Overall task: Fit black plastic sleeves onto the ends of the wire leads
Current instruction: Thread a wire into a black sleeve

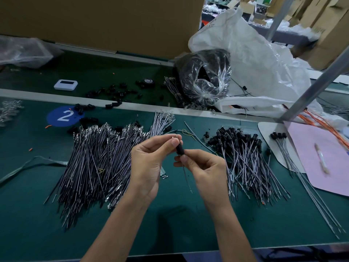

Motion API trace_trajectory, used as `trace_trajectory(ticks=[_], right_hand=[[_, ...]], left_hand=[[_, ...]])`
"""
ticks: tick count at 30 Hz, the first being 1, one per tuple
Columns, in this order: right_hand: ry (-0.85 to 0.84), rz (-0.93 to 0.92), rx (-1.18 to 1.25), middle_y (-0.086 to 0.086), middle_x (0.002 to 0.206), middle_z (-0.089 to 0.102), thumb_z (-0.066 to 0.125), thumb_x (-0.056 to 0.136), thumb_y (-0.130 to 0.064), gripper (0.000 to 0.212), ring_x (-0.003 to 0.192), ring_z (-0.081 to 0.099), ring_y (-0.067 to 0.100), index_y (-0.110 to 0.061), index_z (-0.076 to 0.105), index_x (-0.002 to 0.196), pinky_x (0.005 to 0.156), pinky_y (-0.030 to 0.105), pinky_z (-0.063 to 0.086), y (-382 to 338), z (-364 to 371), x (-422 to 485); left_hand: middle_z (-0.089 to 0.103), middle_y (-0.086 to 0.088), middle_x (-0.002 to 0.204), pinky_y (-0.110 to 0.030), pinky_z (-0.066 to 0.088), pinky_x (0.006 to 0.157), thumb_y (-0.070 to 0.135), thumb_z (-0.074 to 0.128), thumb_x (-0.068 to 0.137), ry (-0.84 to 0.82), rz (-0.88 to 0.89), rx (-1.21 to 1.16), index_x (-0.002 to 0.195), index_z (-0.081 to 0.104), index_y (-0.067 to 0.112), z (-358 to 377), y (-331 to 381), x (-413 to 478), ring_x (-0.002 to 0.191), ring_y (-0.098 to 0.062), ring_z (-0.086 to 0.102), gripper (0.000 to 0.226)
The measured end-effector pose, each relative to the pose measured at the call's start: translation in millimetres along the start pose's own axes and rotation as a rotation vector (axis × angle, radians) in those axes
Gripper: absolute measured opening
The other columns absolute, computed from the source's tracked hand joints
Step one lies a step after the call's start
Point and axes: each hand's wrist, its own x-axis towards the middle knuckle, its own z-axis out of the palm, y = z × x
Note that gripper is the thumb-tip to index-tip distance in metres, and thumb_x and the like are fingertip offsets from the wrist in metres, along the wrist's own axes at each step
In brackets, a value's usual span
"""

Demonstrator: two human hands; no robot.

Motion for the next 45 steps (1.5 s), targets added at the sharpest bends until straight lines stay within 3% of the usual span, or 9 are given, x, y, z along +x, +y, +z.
trace_trajectory(ticks=[5, 10, 19, 25, 29, 32, 35, 39, 45], right_hand=[[0.0, -0.019, -0.03, 0.007, 0.077, 0.075, 0.067, 0.084, 0.009, 0.022, 0.072, 0.074, 0.022, -0.011, 0.076, 0.087, 0.073, 0.026, 0.058, 0.3, -0.1, 0.8], [0.017, -0.051, -0.1, 0.003, 0.076, 0.075, 0.068, 0.084, 0.005, 0.023, 0.073, 0.074, 0.021, -0.017, 0.075, 0.086, 0.076, 0.037, 0.059, 0.0, 2.1, -0.1], [0.015, -0.046, -0.132, 0.0, 0.081, 0.075, 0.065, 0.089, 0.0, 0.022, 0.072, 0.073, 0.018, -0.019, 0.074, 0.089, 0.074, 0.03, 0.058, -2.1, 2.7, -0.7], [0.015, -0.06, -0.139, -0.002, 0.082, 0.075, 0.065, 0.089, 0.0, 0.024, 0.071, 0.073, 0.018, -0.022, 0.075, 0.09, 0.073, 0.029, 0.058, -0.9, 0.7, -2.4], [-0.002, -0.079, -0.15, 0.0, 0.076, 0.075, 0.067, 0.088, -0.002, 0.021, 0.069, 0.072, 0.017, -0.022, 0.074, 0.088, 0.071, 0.029, 0.057, 0.3, 0.8, -2.8], [0.003, -0.09, -0.16, -0.002, 0.071, 0.073, 0.067, 0.088, -0.01, 0.013, 0.066, 0.07, 0.012, -0.02, 0.072, 0.083, 0.067, 0.023, 0.054, 1.3, 2.8, -2.4], [0.034, -0.088, -0.153, -0.002, 0.073, 0.072, 0.067, 0.087, -0.01, 0.009, 0.068, 0.068, 0.012, -0.015, 0.072, 0.081, 0.067, 0.025, 0.054, 4.3, 2.4, -0.6], [0.025, -0.086, -0.153, -0.001, 0.072, 0.071, 0.064, 0.084, -0.017, 0.008, 0.069, 0.067, 0.014, -0.018, 0.071, 0.08, 0.07, 0.032, 0.056, 9.5, 3.7, -2.9], [-0.015, -0.117, -0.083, -0.008, 0.064, 0.064, 0.066, 0.087, -0.024, 0.018, 0.065, 0.061, 0.004, -0.021, 0.064, 0.07, 0.066, 0.02, 0.05, 9.4, 8.4, -6.6]], left_hand=[[0.076, -0.008, 0.081, -0.021, 0.055, 0.071, 0.019, 0.081, 0.054, 0.011, -0.018, -0.036, 0.074, 0.08, 0.011, -0.1, 0.7, -0.2, 0.074, -0.015, 0.071, 0.022], [0.075, -0.007, 0.082, -0.02, 0.055, 0.072, 0.016, 0.078, 0.059, -0.011, -0.039, -0.063, 0.076, 0.079, 0.009, -1.0, 1.6, -0.4, 0.075, -0.014, 0.071, 0.018], [0.075, -0.006, 0.089, -0.027, 0.054, 0.081, 0.026, 0.081, 0.063, -0.039, 0.033, 0.084, 0.077, 0.078, 0.019, -2.4, 1.8, -0.8, 0.082, -0.019, 0.069, 0.016], [0.075, -0.009, 0.091, -0.027, 0.054, 0.08, 0.009, 0.074, 0.072, -0.038, 0.087, 0.17, 0.075, 0.076, 0.018, -1.8, -1.6, -3.5, 0.084, -0.022, 0.069, 0.01], [0.074, -0.013, 0.095, -0.03, 0.054, 0.079, 0.011, 0.075, 0.074, -0.073, 0.054, 0.138, 0.075, 0.073, 0.017, -2.1, 0.4, -3.6, 0.084, -0.025, 0.069, 0.007], [0.073, -0.014, 0.101, -0.03, 0.054, 0.078, 0.022, 0.077, 0.073, -0.127, 0.018, 0.095, 0.089, 0.073, 0.016, -3.4, 1.4, -6.0, 0.088, -0.025, 0.068, 0.018], [0.074, -0.012, 0.104, -0.023, 0.054, 0.075, 0.015, 0.083, 0.073, -0.147, -0.04, 0.134, 0.107, 0.07, 0.014, -2.1, -4.5, -12.5, 0.093, -0.02, 0.07, 0.037], [0.077, -0.007, 0.095, -0.017, 0.053, 0.073, 0.012, 0.072, 0.07, -0.08, -0.005, 0.17, 0.091, 0.079, 0.015, 2.1, -12.6, -18.9, 0.088, -0.012, 0.072, 0.022], [0.077, -0.008, 0.087, -0.019, 0.055, 0.072, 0.01, 0.071, 0.067, -0.015, 0.048, 0.137, 0.088, 0.081, 0.022, 5.0, -9.1, -21.3, 0.083, -0.015, 0.074, 0.025]])
